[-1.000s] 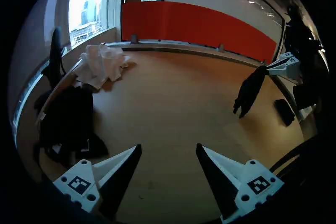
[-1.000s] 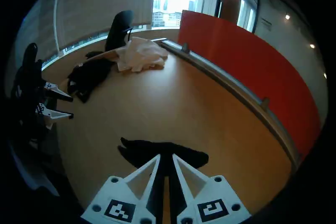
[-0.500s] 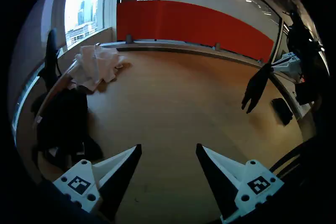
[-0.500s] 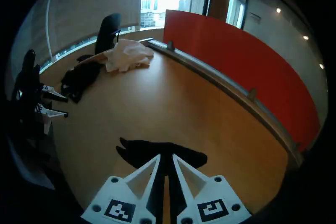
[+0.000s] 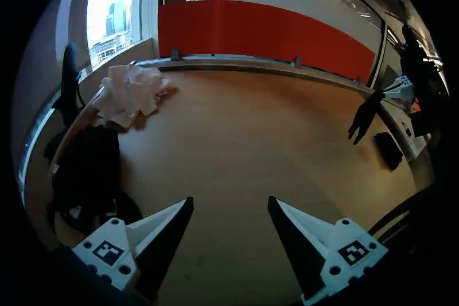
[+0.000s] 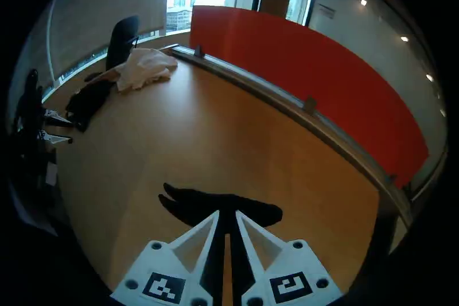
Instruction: Fold towel
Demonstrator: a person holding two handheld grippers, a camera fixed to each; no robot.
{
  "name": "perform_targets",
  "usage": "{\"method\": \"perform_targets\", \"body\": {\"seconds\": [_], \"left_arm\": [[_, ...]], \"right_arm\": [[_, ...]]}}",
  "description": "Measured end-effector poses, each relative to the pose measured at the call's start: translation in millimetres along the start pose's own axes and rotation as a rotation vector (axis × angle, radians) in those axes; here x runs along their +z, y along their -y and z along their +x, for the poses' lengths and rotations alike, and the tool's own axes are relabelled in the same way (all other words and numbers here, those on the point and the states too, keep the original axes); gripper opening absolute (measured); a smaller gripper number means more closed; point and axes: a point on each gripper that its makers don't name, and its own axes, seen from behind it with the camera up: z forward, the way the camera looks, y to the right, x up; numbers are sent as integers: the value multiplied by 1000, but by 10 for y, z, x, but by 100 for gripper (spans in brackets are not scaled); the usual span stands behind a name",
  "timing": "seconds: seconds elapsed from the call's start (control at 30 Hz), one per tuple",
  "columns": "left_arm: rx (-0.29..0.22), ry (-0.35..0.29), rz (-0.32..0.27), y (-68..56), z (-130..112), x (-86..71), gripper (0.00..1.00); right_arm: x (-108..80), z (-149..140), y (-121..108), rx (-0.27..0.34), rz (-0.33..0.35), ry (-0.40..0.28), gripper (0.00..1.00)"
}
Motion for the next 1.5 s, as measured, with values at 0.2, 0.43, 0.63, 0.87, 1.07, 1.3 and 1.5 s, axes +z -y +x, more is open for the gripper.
{"method": "perform_targets", "body": {"seconds": [0.2,0.43,0.63,0.87,1.07,1.3,1.5], "left_arm": [[7,4,9,-25,16,18,97],[13,11,16,-67,27,44,97],[20,15,20,-104,40,50,96],[27,20,19,-172,54,67,97],[42,21,14,-246,86,85,97],[47,22,9,-309,113,98,96],[54,21,7,-347,130,103,97]], "right_arm": [[-114,-210,-405,27,-38,24,4],[-237,-471,-853,66,-80,57,4],[-346,-696,-1221,91,-122,91,4],[-451,-917,-1572,122,-159,122,4],[-525,-1026,-1800,140,-182,138,4],[-580,-1081,-1929,160,-192,139,4],[-627,-1145,-1986,163,-199,148,4]]}}
